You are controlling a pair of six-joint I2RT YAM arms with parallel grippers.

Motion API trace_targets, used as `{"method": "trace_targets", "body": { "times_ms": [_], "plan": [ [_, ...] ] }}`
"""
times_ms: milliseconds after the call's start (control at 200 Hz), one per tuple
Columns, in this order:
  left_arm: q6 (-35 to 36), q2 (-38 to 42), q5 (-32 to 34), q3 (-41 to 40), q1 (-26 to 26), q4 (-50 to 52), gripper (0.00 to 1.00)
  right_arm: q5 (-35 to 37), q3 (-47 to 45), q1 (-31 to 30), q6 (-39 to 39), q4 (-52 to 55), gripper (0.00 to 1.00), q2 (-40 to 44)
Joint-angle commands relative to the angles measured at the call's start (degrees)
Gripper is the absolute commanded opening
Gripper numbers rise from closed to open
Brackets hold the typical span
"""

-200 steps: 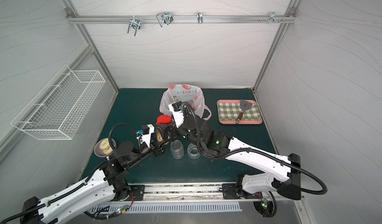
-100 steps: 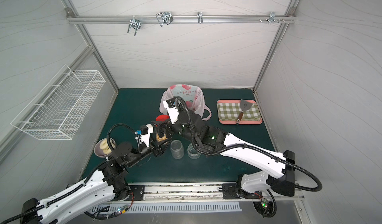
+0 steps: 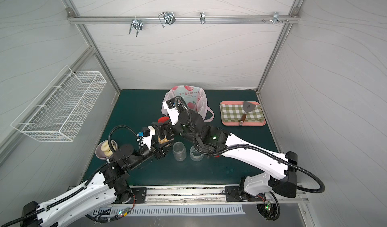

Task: Empty moldy peanuts from jars
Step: Unscrew the lid from the jar.

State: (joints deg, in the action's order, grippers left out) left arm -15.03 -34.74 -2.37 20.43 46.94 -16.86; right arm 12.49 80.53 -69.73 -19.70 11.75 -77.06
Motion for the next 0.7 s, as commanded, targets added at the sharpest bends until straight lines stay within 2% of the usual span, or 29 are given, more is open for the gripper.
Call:
{"method": "trace_targets", "body": {
  "times_ms": [0,470,695],
  "plan": [
    [0.5,1.1,-0.5,0.6,0.0,-3.1,0.29,-1.3,1.5,-0.3,-0.4,0.9,0.85,-0.8],
    [0.5,1.5,-0.3,0.6,-0.1,-3.0,0.29,-1.3,3.6,-0.3,-0.4,1.7,0.83,-2.7],
    [0.6,3.2,-0.2,0.3,0.0,-2.2,0.29,4.4,3.3,-0.4,-1.0,5.0,0.85,-2.7]
  ]
}}
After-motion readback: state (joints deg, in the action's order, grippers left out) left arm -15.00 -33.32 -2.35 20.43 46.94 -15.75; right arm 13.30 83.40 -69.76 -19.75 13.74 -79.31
